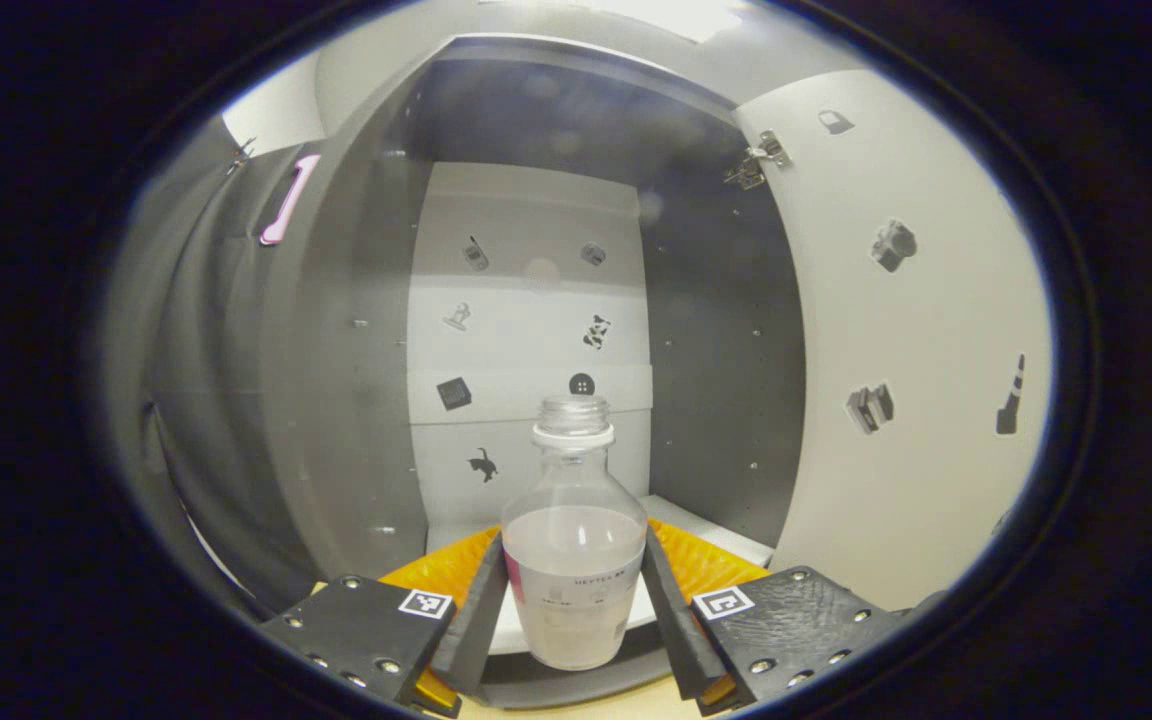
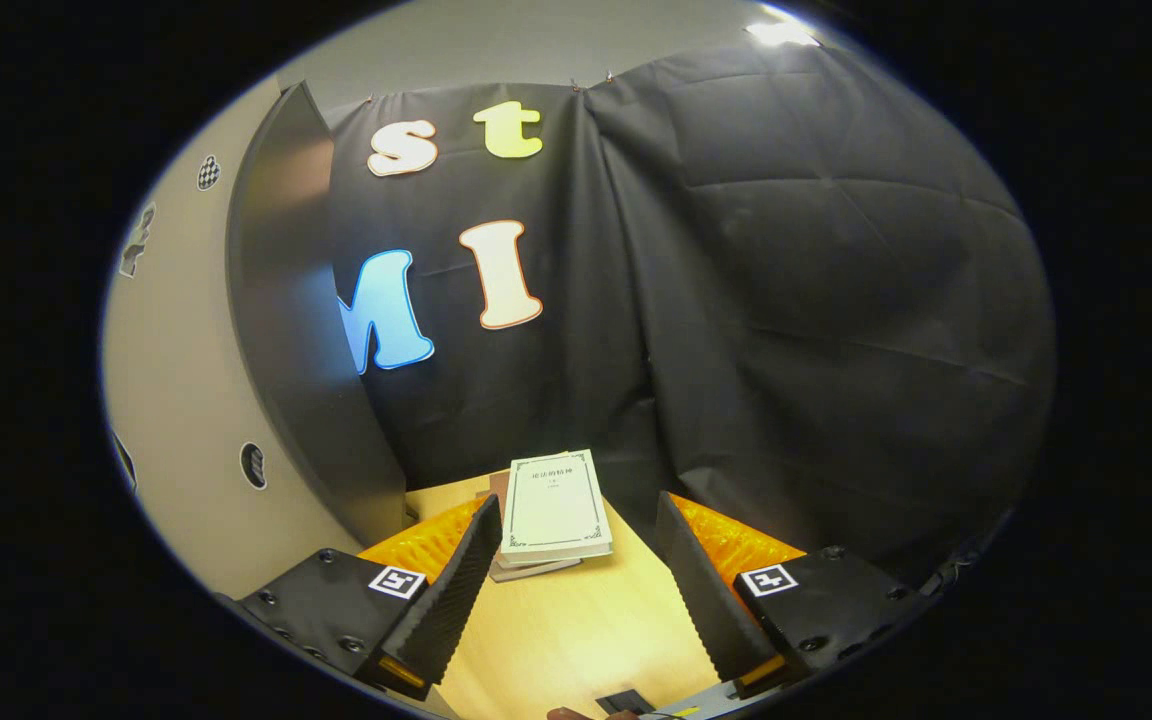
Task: Open the cabinet door with the right hand, grasp the bottle in the cabinet with the left hand and place it on the coaster, then close the cabinet door with the right hand.
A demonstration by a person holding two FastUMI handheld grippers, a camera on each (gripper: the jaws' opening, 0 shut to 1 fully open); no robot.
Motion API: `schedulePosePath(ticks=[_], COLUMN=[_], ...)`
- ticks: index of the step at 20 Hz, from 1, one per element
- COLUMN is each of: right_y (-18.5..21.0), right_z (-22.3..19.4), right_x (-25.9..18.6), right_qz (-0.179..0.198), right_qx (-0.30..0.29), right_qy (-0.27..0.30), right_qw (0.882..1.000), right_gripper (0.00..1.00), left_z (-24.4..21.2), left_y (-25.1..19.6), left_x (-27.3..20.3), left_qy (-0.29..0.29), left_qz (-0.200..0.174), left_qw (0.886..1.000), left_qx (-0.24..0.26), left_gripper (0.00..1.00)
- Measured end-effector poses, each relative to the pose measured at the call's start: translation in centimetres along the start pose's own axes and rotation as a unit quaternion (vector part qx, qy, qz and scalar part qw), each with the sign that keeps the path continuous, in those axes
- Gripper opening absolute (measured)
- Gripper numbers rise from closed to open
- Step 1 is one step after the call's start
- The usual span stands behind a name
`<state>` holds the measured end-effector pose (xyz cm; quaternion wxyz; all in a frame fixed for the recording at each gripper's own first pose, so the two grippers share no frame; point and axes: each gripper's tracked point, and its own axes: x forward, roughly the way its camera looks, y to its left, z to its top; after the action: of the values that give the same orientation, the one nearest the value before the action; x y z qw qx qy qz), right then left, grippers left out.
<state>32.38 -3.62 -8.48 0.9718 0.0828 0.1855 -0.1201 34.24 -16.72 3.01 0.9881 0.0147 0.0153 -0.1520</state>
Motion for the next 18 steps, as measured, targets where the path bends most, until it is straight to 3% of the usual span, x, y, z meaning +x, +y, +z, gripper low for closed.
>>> schedulePosePath(ticks=[7, 13, 14, 17, 18], right_y=[0.9, 2.0, 2.1, 2.5, 2.7], right_z=[0.9, 2.3, 2.1, 1.9, 1.7], right_x=[-2.1, -4.6, -5.0, -6.3, -6.6], right_qz=[-0.006, 0.006, 0.007, 0.006, 0.008], right_qx=[-0.003, -0.003, -0.01, -0.02, -0.018], right_qy=[-0.021, -0.049, -0.05, -0.052, -0.053], right_qw=[1.0, 0.999, 0.999, 0.998, 0.998], right_gripper=[0.98, 0.94, 0.98, 0.99, 0.94], left_z=[-1.2, -7.0, -8.0, -11.3, -12.7], left_y=[3.8, 7.0, 7.5, 9.0, 9.4], left_x=[-8.9, -16.0, -16.9, -19.6, -20.3], left_qy=[-0.024, -0.025, -0.025, -0.016, -0.012], left_qz=[0.048, 0.087, 0.092, 0.109, 0.115], left_qw=[0.999, 0.996, 0.995, 0.994, 0.993], left_qx=[0.006, -0.001, -0.005, -0.008, -0.01], left_gripper=[0.72, 0.7, 0.7, 0.74, 0.74])
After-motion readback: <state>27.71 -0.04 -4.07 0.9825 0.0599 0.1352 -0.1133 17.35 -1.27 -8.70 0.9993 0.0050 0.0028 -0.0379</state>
